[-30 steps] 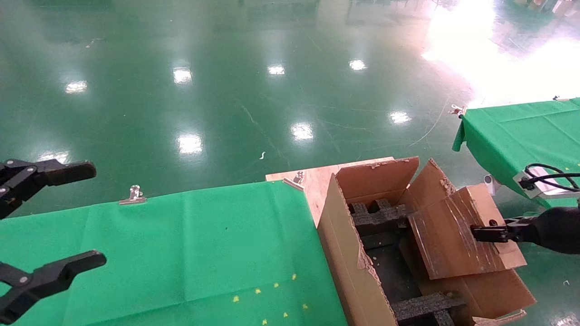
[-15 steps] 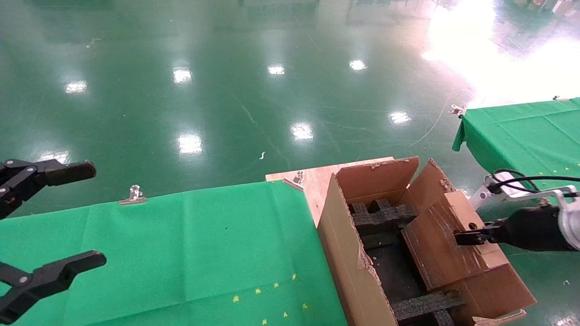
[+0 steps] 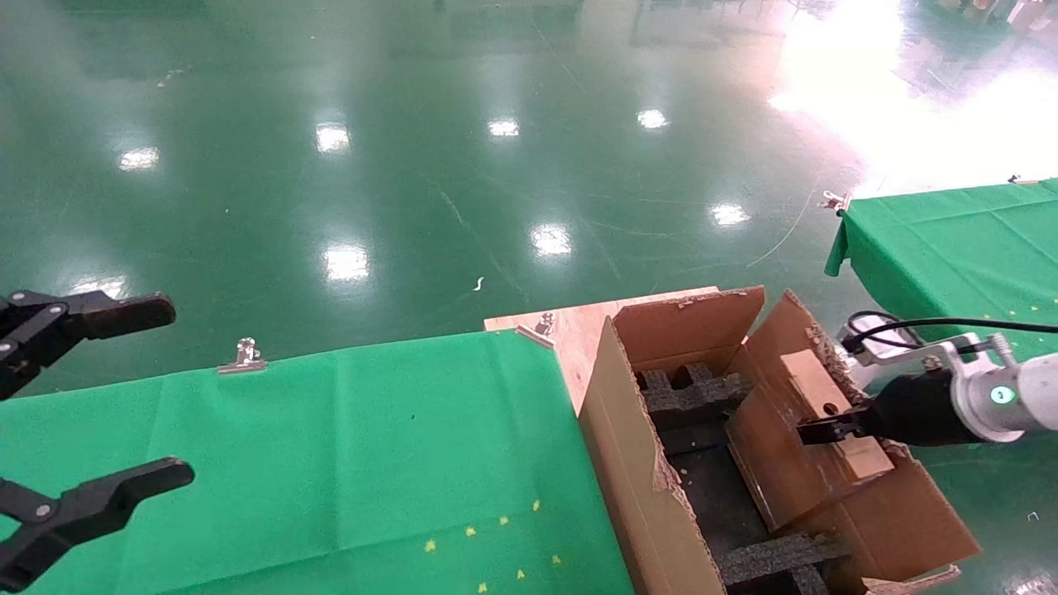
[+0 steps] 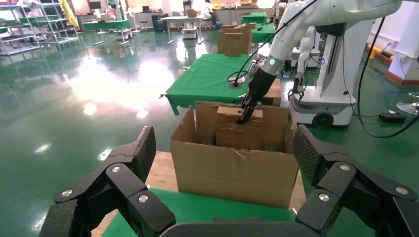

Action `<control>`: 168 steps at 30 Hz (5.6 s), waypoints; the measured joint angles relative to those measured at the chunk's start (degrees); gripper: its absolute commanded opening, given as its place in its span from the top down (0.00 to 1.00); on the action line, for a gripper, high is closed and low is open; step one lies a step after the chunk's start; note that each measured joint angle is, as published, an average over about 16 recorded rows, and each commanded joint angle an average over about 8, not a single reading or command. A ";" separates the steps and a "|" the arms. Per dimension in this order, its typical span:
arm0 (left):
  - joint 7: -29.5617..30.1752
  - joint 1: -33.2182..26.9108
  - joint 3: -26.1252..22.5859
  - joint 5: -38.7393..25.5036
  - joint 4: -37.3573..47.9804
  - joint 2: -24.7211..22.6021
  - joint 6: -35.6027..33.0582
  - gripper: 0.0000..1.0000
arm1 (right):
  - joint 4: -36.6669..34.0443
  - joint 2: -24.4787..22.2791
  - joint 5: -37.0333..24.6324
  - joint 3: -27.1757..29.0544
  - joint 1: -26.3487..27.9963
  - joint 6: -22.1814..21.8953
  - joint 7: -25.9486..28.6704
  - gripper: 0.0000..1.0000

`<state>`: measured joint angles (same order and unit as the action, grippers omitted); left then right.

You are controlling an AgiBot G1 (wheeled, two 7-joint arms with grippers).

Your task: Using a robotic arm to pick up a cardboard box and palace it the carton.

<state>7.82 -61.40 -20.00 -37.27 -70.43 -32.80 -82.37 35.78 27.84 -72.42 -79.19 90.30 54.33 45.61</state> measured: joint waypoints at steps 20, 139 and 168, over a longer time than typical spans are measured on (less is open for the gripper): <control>0.00 0.00 0.00 0.00 0.00 0.00 0.00 0.00 | -16.40 10.15 5.63 2.22 -6.29 -2.41 -10.48 1.00; -0.01 0.03 0.02 0.05 0.04 0.02 0.03 0.00 | 24.62 5.38 27.28 43.56 -14.99 23.59 -32.99 0.00; -0.01 0.04 0.02 0.06 0.05 0.03 0.04 0.00 | 38.28 7.25 30.75 63.96 -29.27 31.69 -34.92 0.00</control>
<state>7.80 -61.36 -19.98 -37.20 -70.38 -32.77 -82.33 74.06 35.09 -41.67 -15.24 61.03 86.02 10.69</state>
